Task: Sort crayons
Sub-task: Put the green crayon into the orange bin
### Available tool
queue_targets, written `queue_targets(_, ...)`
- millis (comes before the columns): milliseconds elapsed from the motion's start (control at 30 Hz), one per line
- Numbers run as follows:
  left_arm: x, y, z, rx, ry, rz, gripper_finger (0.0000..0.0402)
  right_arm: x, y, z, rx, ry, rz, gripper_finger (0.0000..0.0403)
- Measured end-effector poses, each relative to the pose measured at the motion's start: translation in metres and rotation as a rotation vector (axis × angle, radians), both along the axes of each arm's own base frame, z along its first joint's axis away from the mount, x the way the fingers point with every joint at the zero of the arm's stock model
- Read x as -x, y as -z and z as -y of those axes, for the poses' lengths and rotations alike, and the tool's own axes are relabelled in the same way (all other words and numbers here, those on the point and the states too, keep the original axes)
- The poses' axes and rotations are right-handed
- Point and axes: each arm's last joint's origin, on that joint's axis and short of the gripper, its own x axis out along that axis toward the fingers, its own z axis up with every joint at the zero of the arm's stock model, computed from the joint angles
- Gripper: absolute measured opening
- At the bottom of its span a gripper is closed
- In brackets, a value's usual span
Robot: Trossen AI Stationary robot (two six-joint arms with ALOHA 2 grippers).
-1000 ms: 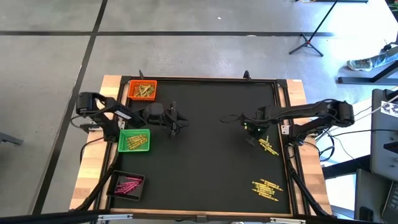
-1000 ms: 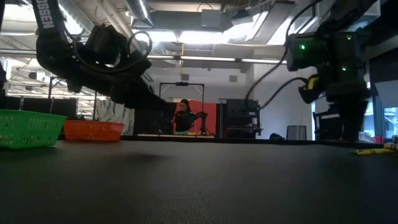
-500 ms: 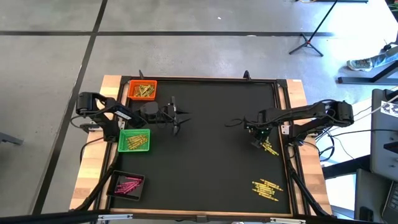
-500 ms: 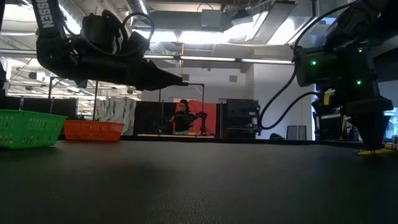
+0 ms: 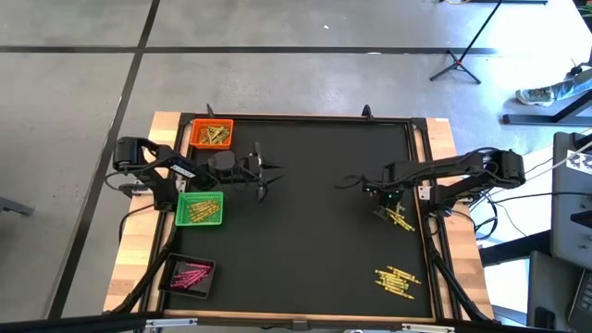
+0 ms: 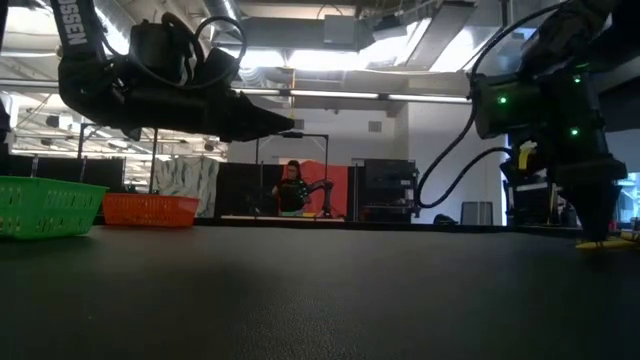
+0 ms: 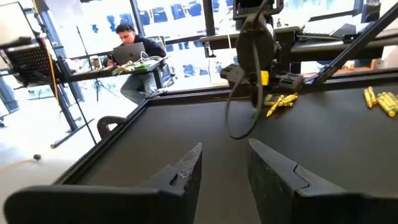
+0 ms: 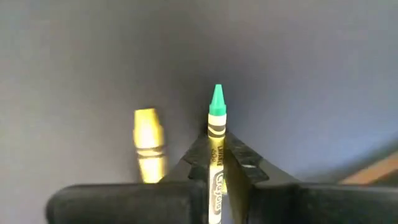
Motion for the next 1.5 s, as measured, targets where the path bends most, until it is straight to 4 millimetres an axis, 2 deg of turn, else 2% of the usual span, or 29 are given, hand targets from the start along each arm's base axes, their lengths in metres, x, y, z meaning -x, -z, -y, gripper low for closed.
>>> queue_targets(133, 0.000, 0.000, -0.001, 0.019, -0.003, 0.005, 0.0112, -0.008, -0.016, 0.003, 0.044, -0.009, 0.008, 0.0033)
queue_targets(233, 0.001, 0.001, -0.003, 0.057, -0.008, 0.003, 0.0127, -0.016, -0.024, 0.004, 0.064, -0.051, 0.062, 0.0024)
queue_targets(333, 0.001, 0.004, -0.006, 0.089, -0.026, -0.031, 0.0153, -0.029, -0.027, 0.007, 0.105, -0.098, 0.188, 0.0010)
queue_targets(433, -0.003, 0.002, -0.008, 0.101, -0.033, -0.032, 0.0173, -0.044, -0.026, 0.010, 0.159, -0.159, 0.356, 0.0007)
queue_targets(600, -0.007, -0.003, -0.008, 0.096, -0.046, -0.017, 0.0180, -0.070, -0.024, 0.013, 0.277, -0.247, 0.736, 0.0020)
queue_targets(733, -0.008, -0.004, -0.008, 0.119, -0.031, -0.012, 0.0181, -0.081, -0.025, 0.014, 0.360, -0.293, 1.021, 0.0016)
queue_targets(867, -0.009, -0.001, -0.007, 0.132, 0.007, -0.025, 0.0181, -0.091, -0.027, 0.015, 0.433, -0.333, 1.221, 0.0014)
queue_targets(1100, -0.028, 0.008, -0.009, 0.166, 0.059, -0.049, 0.0177, -0.113, -0.030, 0.017, 0.484, -0.413, 1.408, 0.0019)
queue_targets(1300, -0.053, 0.019, -0.008, 0.183, 0.130, -0.079, 0.0177, -0.129, -0.032, 0.017, 0.480, -0.468, 1.528, 0.0020)
queue_targets(1500, -0.069, 0.010, -0.008, 0.172, 0.172, -0.032, 0.0177, -0.135, -0.031, 0.017, 0.472, -0.489, 1.547, 0.0023)
